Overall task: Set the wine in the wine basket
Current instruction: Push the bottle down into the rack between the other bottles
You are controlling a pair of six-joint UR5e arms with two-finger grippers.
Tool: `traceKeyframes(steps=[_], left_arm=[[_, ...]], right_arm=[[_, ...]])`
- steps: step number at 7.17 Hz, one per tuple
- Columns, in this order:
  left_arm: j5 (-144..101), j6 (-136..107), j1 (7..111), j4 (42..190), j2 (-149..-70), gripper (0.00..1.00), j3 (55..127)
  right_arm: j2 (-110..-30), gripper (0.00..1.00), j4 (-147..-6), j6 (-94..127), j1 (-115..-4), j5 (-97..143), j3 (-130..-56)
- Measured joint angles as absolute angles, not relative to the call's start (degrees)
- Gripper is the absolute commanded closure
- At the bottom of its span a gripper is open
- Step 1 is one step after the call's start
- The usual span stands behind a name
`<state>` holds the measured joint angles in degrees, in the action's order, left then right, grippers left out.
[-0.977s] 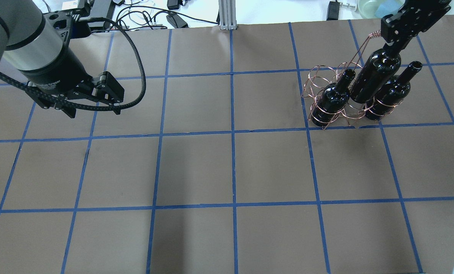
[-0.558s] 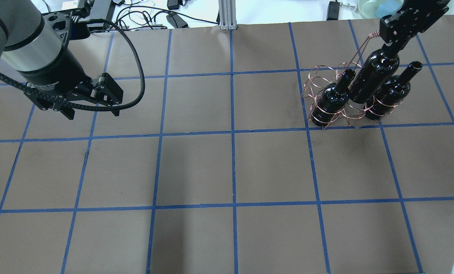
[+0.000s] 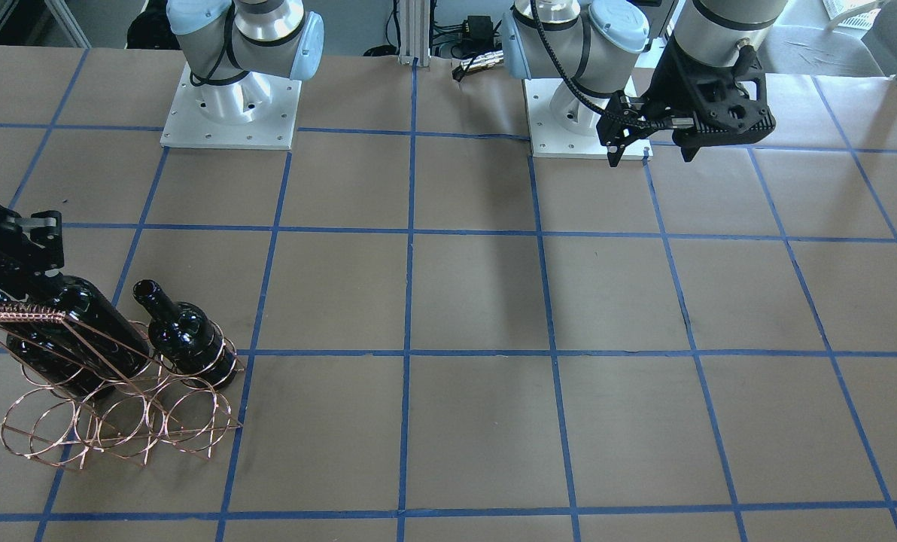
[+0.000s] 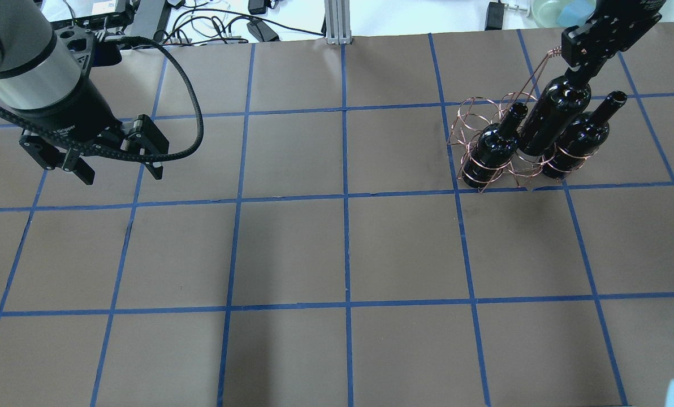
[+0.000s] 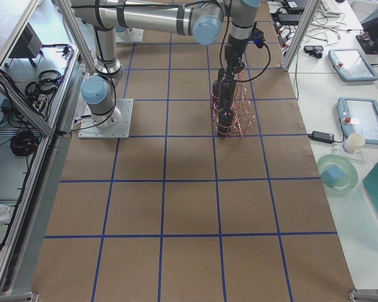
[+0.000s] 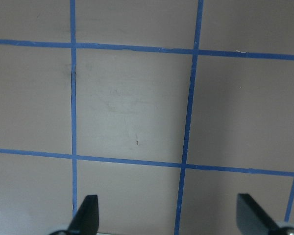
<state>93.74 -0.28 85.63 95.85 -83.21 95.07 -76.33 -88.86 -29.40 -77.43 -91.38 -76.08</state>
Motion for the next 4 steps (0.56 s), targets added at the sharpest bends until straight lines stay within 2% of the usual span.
traceKeyframes(steps=[4], left_arm=[[93.55,-0.41,85.71,95.56,-83.08,0.0,94.76]], right_arm=[[-75.46,0.99,-91.55,-29.77,-77.38,-91.7,-79.91]])
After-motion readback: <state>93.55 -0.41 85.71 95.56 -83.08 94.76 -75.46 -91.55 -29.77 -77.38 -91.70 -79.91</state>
